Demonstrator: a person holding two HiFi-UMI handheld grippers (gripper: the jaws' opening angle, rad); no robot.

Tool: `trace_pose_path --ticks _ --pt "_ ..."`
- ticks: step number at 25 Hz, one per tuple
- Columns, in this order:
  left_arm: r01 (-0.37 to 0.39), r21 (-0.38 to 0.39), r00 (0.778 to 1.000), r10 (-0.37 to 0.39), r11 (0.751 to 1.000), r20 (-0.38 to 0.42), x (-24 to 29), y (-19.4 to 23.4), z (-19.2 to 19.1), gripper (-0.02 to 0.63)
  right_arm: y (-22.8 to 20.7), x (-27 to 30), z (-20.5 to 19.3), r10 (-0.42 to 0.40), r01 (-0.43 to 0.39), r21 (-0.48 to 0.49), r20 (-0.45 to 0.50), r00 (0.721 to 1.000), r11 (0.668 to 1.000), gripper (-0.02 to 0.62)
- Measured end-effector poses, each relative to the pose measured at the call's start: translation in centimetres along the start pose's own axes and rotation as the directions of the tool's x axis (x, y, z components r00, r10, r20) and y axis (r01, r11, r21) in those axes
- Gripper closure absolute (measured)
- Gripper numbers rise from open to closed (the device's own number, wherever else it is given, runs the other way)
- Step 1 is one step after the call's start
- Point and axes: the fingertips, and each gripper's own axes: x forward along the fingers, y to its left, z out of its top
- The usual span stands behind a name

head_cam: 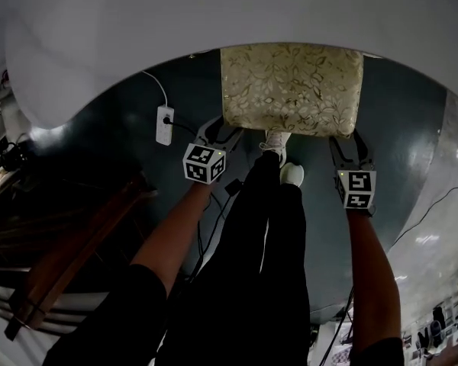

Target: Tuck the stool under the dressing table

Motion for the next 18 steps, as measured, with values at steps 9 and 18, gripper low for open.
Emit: trace_pose_path --ticks 9,18 --pt "0.029 0.007 0.999 -0.029 1.000 -0.022 0.13 -0.14 0.03 0.359 -0.19 0.13 0.09 0.010 -0.010 0.003 -0.002 1.000 1.000 0.328" --pt "0.008 0.002 1.000 -0.008 1.000 0.004 -0.19 -0.18 0.35 0.359 -0.16 -0.14 0.27 -0.006 0.007 -0.012 0.074 0.997 1.000 0.328"
